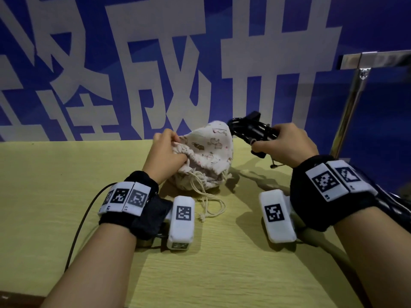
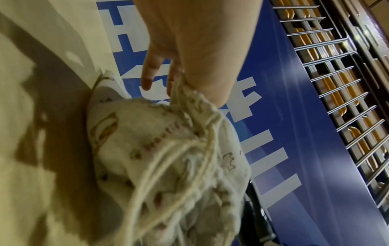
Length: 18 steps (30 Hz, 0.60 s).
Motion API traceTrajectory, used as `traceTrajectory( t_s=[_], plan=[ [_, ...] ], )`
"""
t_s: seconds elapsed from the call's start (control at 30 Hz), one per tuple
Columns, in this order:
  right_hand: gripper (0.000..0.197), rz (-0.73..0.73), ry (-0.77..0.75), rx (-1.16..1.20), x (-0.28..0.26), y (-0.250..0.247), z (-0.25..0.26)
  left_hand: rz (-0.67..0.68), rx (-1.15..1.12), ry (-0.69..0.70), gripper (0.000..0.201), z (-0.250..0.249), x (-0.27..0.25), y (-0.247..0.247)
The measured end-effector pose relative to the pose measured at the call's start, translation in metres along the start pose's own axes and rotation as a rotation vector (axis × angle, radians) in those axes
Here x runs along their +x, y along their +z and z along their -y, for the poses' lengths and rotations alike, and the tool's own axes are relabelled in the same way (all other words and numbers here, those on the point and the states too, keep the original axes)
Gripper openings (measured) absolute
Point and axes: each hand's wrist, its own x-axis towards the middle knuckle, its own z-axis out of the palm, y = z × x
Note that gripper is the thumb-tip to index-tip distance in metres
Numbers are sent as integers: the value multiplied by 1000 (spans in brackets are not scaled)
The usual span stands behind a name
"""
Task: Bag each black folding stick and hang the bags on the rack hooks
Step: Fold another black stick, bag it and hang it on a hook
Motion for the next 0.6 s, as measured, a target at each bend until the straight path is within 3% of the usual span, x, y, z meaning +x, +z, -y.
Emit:
traceTrajectory(
  t_s=[0.1, 0.2, 0.27, 0.4, 0.5, 0.6],
  plan=[
    [29, -86, -82, -10, -9, 2, 15, -116, -144, -115, 24, -2, 2, -2],
    [38, -163, -132, -19, -13, 5, 22, -197, -182, 56, 30, -5, 2, -2],
    [38, -195, -155, -6, -14, 4, 23, -154, -160, 152, 41, -7, 0, -1],
    [36, -234, -170, 5, -13, 1, 23, 48, -110, 199, 41, -8, -4, 1],
    [30, -232, -192, 56, -12, -3, 22, 128, 10, 147, 35, 2, -3, 5],
    [28, -114, -241, 202, -13, -7, 25, 133, -65, 45, 17, 9, 0, 8]
  ],
)
